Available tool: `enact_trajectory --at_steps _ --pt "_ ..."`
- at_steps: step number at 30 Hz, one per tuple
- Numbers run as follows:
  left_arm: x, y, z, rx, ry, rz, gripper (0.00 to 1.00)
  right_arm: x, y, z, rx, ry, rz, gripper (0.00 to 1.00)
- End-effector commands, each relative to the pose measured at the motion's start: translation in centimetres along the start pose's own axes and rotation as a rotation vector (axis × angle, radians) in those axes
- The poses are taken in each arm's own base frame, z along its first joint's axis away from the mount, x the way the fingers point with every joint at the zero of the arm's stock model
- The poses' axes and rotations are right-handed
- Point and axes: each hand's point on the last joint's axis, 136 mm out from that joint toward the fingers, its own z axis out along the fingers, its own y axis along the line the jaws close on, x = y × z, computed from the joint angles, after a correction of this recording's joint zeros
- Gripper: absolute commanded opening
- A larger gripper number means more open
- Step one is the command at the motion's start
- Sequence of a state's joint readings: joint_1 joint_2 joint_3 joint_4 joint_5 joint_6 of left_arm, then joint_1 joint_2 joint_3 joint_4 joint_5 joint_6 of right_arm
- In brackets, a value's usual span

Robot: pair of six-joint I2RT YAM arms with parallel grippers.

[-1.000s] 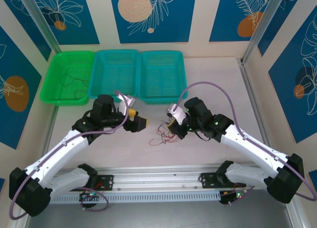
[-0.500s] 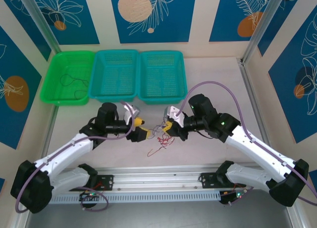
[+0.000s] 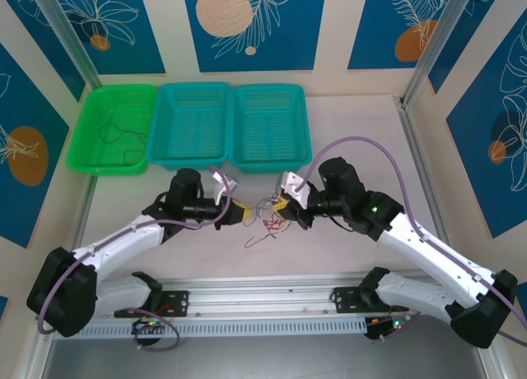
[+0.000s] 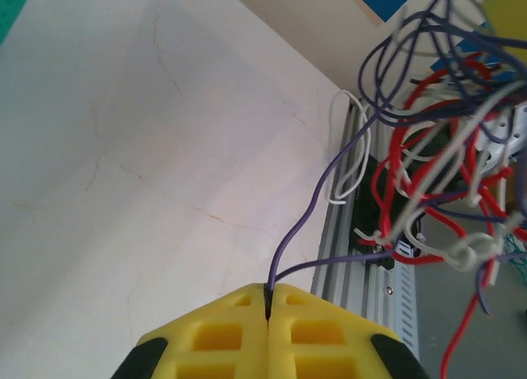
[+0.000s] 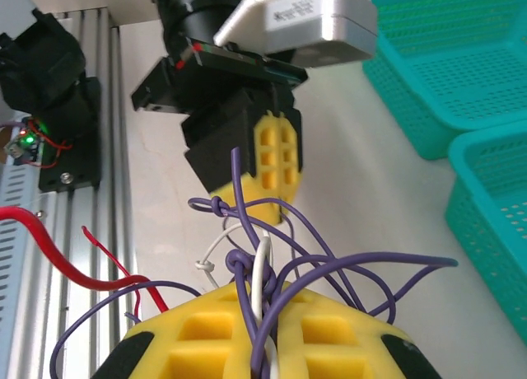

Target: Untangle the cables

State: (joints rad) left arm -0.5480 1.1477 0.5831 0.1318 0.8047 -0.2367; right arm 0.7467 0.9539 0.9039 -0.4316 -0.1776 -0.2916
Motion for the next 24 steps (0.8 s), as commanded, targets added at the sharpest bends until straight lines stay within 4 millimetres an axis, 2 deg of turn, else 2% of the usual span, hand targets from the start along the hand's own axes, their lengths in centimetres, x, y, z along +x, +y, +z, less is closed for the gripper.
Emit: enact_trajectory --at_steps 1,3,6,8,9,11,13,17,18,19,22,24 --pt "-0.5 0.4 -1.0 -0.093 -0.027 0.033 0.0 -0.3 -2.1 -0.4 0.134 -0.042 0.016 0.01" --pt "-1.4 2.5 -2.7 -0.285 -0.07 0.008 0.0 0.7 -3.3 -0.4 0.2 -0.016 0.065 0.07" --pt "-3.2 4.3 -6.7 -0.54 -0.147 -0.01 0.0 3.3 -6.2 -0.6 0.365 0.037 0.206 0.16" --pt "-4.5 4.7 -9.6 -0.681 -0.206 -0.01 0.0 6.0 -8.7 -1.4 0.503 0.068 0.36 0.36" --pt "-4.8 4.7 -10.7 -0.729 -0.221 -0.009 0.0 7.3 -9.7 -1.9 0.564 0.082 0.436 0.38" --pt "-5.6 4.5 -12.7 -0.81 -0.25 -0.002 0.0 10.9 -12.0 -3.6 0.706 0.117 0.643 0.38" --pt "-6.1 4.3 -14.0 -0.855 -0.264 0.0 0.0 14.4 -13.5 -5.7 0.82 0.14 0.847 0.35" --pt "-6.4 4.1 -14.6 -0.873 -0.271 -0.001 0.0 19.5 -14.5 -8.4 0.925 0.128 1.176 0.24" --pt "-6.2 4.2 -14.4 -0.867 -0.262 -0.003 0.0 19.7 -14.4 -8.5 0.915 0.123 1.212 0.24" --pt "-6.0 4.2 -13.9 -0.851 -0.246 -0.003 0.0 19.1 -14.2 -8.0 0.854 0.11 1.204 0.27" --pt "-5.4 4.3 -12.8 -0.807 -0.206 -0.013 0.0 14.6 -12.6 -5.2 0.587 0.039 1.052 0.44" --pt "-5.2 4.5 -12.5 -0.801 -0.203 -0.025 0.0 11.6 -10.9 -3.3 0.477 0.019 0.915 0.53"
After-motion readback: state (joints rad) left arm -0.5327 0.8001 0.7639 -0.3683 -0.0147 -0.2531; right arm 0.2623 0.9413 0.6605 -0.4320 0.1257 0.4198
